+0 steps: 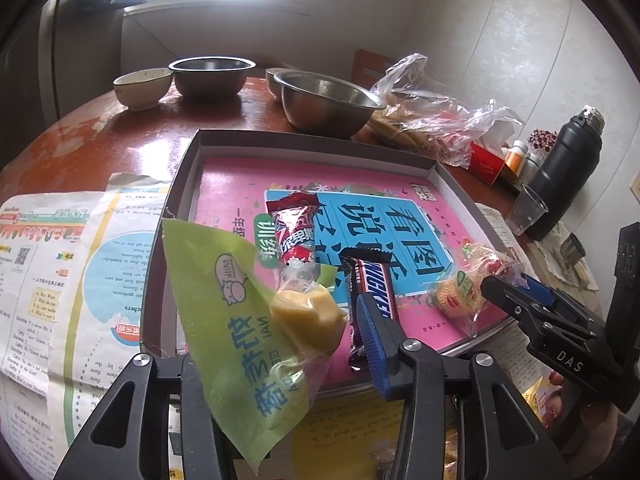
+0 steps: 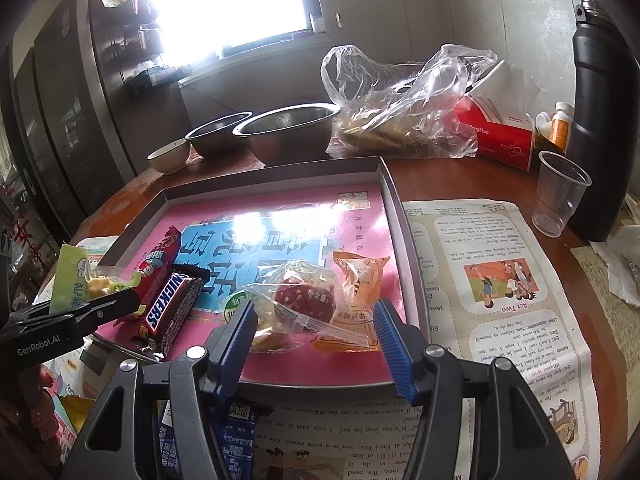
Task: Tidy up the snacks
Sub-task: 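Lower and open the left tool in the tray while the right tool releases its bag, then withdraw both open tools from the tray toward the remaining snacks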
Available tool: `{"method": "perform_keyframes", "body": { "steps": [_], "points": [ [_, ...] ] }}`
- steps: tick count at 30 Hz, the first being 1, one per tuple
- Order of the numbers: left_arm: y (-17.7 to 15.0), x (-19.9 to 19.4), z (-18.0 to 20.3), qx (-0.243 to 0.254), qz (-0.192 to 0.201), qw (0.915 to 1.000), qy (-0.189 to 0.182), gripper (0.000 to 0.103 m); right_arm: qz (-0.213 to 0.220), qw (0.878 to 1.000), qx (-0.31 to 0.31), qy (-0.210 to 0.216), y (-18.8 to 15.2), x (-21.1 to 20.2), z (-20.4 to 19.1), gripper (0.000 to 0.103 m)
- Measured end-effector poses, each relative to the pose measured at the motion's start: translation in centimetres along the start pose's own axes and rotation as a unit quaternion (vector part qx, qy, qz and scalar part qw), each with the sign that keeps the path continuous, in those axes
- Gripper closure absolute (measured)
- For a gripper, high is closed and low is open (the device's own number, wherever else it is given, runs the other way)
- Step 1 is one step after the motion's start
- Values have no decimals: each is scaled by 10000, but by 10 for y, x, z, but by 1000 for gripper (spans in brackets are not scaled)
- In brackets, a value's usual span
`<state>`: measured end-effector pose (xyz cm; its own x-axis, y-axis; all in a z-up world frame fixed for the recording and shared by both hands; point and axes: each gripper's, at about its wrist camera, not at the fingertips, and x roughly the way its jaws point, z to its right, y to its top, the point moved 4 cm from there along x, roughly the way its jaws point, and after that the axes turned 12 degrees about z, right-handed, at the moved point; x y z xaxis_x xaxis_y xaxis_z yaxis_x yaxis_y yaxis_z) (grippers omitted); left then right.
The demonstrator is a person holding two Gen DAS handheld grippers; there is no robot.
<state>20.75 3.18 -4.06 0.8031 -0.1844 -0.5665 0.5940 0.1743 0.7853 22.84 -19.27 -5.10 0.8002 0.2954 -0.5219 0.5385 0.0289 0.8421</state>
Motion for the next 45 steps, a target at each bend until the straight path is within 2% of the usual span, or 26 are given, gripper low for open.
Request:
{"method": "perform_keyframes", "body": {
  "steps": [3, 6, 14, 18, 33, 45],
  "points": [
    [0, -1, 2, 24, -1, 10000, 14, 51, 11, 10000, 36, 1, 1, 0, 2, 43],
    [0, -3, 3, 59, 9, 10000, 79, 38, 20, 10000, 79, 10, 1, -1, 4, 42],
    [2, -9, -3, -44, 53, 9999, 78, 37, 19, 9999, 159, 37, 1, -3, 5, 39],
    [5, -15, -3, -65, 117, 9999, 52, 30, 23, 9998, 190, 34, 1, -3, 6, 38],
    [13, -32, 7, 120, 369, 9992, -33, 25, 79, 9997, 235, -20, 2, -10, 8, 33],
    [27, -59, -1, -38, 767, 9970, 9, 23, 283, 9989, 360, -81, 11, -22, 13, 26]
  ]
}}
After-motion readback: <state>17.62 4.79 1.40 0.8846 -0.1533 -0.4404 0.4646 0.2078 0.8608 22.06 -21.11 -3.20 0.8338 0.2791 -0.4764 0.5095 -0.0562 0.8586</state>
